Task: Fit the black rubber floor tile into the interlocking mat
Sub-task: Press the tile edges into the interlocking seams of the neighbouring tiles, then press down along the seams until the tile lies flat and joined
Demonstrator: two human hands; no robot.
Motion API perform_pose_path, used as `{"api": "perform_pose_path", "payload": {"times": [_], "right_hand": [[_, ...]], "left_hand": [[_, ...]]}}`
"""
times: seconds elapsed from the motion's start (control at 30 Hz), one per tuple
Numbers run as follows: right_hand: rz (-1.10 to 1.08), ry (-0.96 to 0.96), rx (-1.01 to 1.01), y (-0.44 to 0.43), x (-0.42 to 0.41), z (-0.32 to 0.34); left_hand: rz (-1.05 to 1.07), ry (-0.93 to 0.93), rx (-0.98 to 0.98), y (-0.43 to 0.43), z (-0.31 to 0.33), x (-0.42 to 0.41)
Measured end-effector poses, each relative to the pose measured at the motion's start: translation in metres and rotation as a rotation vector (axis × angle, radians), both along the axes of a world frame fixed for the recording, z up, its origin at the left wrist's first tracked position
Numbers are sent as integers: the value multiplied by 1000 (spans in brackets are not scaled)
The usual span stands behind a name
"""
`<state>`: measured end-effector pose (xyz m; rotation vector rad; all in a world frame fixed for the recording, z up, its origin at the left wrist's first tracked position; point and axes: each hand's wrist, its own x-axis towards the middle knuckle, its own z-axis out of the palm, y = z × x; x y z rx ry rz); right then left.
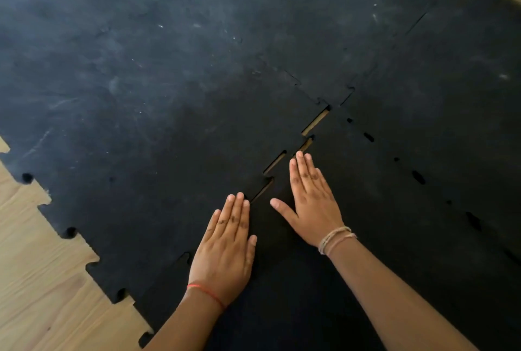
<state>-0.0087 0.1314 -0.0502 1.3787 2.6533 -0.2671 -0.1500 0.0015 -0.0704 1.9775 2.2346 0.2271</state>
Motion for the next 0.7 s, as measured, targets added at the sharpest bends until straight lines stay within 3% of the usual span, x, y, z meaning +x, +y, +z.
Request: {"api": "perform_pose_path", "payload": {"times": [0.27,0.4,0.5,0.63,0.7], "right_hand": [[39,-151,-147,15,-3,13],[-53,-47,-178,13,6,19],[-636,140,-62,-18,60,14],[-1424,92,64,-66,179,11],[-1686,138,23,-73,221,16]], "left_hand": [[12,15,-69,5,3,0],[-2,16,-65,8,8,2],[-76,1,-55,26,11,21],[-154,30,-25,52,10,44],[-171,29,0,55,8,44]]}}
